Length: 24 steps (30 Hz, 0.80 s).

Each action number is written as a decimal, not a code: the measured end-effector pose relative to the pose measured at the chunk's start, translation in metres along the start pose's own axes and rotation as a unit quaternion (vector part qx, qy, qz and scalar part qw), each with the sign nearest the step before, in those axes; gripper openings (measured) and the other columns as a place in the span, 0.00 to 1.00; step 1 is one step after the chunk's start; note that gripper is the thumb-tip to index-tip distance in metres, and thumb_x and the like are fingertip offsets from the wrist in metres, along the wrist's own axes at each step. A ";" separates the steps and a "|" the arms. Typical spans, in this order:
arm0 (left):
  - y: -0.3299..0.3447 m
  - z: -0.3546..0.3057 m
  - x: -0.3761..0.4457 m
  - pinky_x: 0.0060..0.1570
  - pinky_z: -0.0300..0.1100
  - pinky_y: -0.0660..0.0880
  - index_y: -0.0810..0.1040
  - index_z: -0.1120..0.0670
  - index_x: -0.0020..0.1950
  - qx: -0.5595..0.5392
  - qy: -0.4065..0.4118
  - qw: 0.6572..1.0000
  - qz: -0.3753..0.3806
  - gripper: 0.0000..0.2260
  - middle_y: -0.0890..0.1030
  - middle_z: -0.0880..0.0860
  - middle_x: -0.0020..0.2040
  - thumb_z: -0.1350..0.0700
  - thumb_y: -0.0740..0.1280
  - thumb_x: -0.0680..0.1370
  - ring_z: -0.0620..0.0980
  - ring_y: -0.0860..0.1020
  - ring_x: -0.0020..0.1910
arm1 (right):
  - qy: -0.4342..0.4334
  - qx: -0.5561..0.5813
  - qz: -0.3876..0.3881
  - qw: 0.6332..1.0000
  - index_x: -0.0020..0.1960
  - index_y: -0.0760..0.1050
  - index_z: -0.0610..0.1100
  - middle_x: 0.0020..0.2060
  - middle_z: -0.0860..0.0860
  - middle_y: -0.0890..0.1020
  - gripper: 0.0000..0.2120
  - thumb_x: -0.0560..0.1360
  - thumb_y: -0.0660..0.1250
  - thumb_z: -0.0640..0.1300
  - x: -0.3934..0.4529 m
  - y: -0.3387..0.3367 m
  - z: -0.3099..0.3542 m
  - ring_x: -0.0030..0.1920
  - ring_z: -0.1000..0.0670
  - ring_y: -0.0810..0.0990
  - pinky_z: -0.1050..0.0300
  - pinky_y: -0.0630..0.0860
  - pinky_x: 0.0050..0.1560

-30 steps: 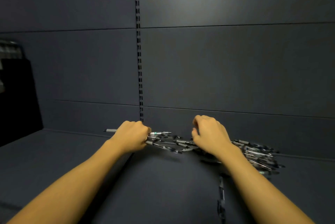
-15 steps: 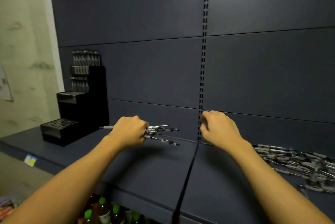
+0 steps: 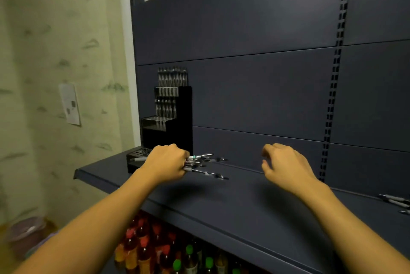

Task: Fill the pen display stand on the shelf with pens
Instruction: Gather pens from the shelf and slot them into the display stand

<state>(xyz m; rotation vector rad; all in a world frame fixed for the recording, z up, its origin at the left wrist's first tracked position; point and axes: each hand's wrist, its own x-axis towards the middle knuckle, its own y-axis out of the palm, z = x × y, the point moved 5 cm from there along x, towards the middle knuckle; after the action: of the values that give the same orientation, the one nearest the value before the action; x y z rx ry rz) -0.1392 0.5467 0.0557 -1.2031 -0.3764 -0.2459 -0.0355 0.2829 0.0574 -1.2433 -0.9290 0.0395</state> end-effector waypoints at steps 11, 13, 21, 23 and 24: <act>0.026 0.088 -0.018 0.30 0.44 0.63 0.71 0.50 0.44 0.017 -0.019 1.000 0.011 0.04 0.67 0.48 0.33 0.52 0.64 0.76 0.53 0.70 0.35 | -0.039 0.006 0.000 0.999 0.59 0.74 0.47 0.51 0.50 0.79 0.11 0.79 0.62 0.50 0.054 0.025 0.086 0.49 0.46 0.79 0.52 0.78 0.44; 0.033 0.102 -0.016 0.29 0.44 0.63 0.71 0.50 0.44 0.018 -0.020 1.000 0.013 0.03 0.67 0.48 0.33 0.53 0.64 0.75 0.54 0.70 0.35 | -0.043 0.007 0.002 0.999 0.59 0.75 0.47 0.51 0.50 0.79 0.11 0.80 0.62 0.50 0.067 0.034 0.099 0.49 0.46 0.79 0.53 0.76 0.43; 0.063 0.169 0.016 0.32 0.45 0.67 0.71 0.51 0.45 0.030 -0.022 0.999 -0.003 0.03 0.73 0.52 0.36 0.54 0.64 0.74 0.54 0.70 0.36 | -0.036 0.004 -0.005 0.999 0.58 0.75 0.47 0.50 0.50 0.78 0.11 0.79 0.63 0.49 0.128 0.071 0.134 0.47 0.46 0.79 0.53 0.75 0.42; 0.070 0.185 0.028 0.32 0.44 0.66 0.70 0.51 0.44 0.027 -0.019 0.999 -0.002 0.04 0.73 0.52 0.36 0.55 0.64 0.74 0.54 0.69 0.35 | -0.031 0.002 -0.004 1.000 0.58 0.75 0.47 0.50 0.50 0.78 0.10 0.79 0.63 0.49 0.144 0.081 0.139 0.47 0.45 0.79 0.54 0.72 0.40; 0.073 0.191 0.034 0.32 0.44 0.65 0.69 0.51 0.44 0.025 -0.015 1.000 -0.001 0.04 0.72 0.52 0.36 0.55 0.64 0.74 0.54 0.69 0.35 | -0.028 -0.001 -0.004 1.000 0.58 0.75 0.47 0.50 0.50 0.78 0.10 0.79 0.63 0.49 0.151 0.086 0.141 0.46 0.45 0.79 0.54 0.72 0.39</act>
<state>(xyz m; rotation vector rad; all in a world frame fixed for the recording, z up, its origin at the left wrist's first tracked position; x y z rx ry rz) -0.1096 0.7518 0.0662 -1.1589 -0.4086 -0.2198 0.0133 0.5000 0.0774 -1.2459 -0.9833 0.0671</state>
